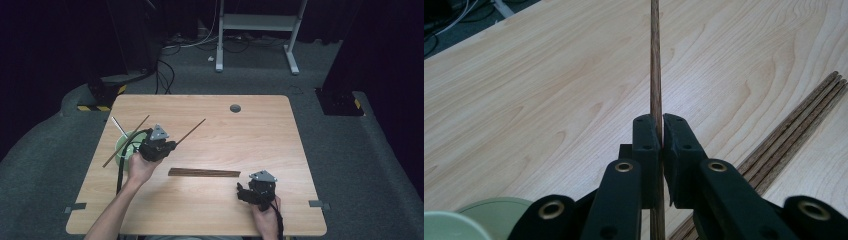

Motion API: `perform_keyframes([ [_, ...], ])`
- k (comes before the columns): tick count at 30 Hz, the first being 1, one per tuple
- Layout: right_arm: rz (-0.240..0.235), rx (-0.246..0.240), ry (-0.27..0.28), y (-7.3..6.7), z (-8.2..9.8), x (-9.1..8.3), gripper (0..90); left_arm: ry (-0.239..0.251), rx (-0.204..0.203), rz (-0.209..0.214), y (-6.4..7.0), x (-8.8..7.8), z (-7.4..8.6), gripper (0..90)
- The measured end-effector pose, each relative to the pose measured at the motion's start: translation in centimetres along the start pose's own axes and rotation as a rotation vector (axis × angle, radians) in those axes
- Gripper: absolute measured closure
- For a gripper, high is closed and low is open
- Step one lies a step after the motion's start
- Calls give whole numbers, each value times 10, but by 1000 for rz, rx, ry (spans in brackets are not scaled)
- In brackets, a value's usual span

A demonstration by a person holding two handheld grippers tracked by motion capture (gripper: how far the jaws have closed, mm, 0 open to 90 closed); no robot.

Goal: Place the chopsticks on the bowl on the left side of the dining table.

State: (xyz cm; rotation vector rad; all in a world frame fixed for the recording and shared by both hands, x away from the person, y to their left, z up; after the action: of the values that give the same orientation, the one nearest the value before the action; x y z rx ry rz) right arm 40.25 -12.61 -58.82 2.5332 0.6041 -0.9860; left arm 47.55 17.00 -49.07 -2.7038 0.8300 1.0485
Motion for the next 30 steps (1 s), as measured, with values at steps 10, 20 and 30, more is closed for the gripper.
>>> perform_keyframes([
  [10, 0, 1, 0, 0, 0, 0, 171, 17, -20, -11, -12, -17, 0, 840],
  [20, 1, 0, 0, 0, 0, 0, 170, 27, -23, -47, -28, -37, 1, 840],
  [30, 0, 1, 0, 0, 0, 0, 171, 31, -53, -99, -51, -57, 8, 839],
])
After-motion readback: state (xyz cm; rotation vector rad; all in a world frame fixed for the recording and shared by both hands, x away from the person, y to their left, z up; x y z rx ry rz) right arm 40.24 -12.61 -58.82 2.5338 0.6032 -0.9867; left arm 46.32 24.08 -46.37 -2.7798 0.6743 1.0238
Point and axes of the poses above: each handheld gripper's, and its own axes: x roughly forward along the jaws, z roughly out of its underside, y roughly to its right, the point moved 9 cm from there along x, roughly forward along the jaws, and after that the axes turned 12 degrees about -x, right-handed, at the moved point
